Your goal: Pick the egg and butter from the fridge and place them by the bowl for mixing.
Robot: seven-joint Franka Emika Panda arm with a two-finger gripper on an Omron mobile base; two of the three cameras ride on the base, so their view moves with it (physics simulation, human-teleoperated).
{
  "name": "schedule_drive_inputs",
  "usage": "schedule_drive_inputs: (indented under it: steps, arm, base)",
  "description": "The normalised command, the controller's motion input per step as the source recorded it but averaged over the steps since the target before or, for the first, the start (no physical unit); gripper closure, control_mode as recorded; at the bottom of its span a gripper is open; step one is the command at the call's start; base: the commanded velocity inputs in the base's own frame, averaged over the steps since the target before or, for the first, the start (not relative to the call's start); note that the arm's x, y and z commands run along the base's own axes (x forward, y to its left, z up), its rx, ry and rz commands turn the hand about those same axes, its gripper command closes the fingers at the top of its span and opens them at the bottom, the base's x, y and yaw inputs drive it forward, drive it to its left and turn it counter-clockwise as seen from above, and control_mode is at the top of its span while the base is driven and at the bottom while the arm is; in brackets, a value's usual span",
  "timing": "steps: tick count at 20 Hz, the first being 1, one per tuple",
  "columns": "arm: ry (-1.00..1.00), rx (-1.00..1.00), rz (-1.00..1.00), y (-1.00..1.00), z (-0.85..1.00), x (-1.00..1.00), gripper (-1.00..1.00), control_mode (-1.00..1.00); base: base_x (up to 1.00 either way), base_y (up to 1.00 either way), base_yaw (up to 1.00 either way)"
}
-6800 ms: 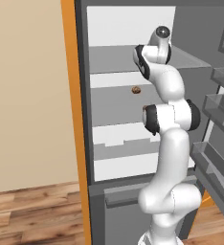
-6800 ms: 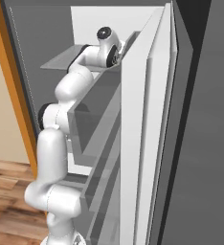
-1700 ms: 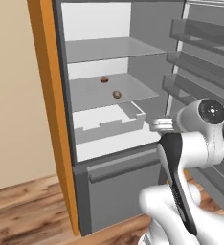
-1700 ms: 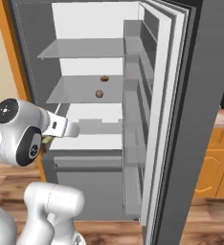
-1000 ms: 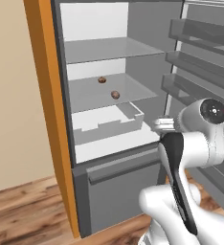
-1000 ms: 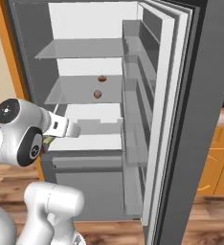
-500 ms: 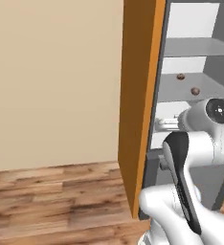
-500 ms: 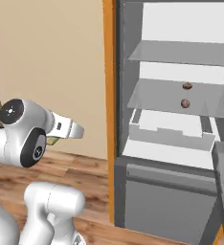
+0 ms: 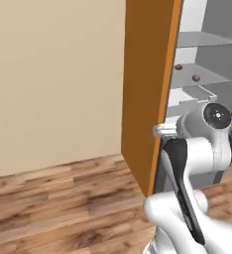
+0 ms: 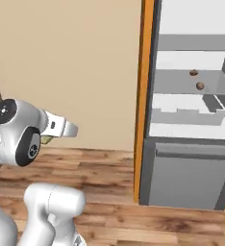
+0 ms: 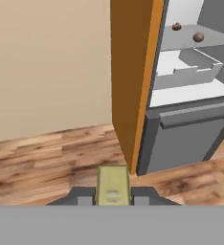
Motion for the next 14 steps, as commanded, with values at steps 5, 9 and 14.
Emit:
schedule_drive_inputs:
  steps: [5, 9, 14]
  arm:
    - [0.0, 0.0, 0.0, 0.0, 0.0, 0.0, 1.0, 1.0]
    - [0.0, 0.0, 0.0, 0.0, 0.0, 0.0, 1.0, 1.0]
    - [0.0, 0.0, 0.0, 0.0, 0.0, 0.0, 1.0, 1.0]
  base:
    - [-0.57, 0.49, -0.86]
    - [-0.52, 0.36, -0.86]
    - [-0.44, 0.28, -0.68]
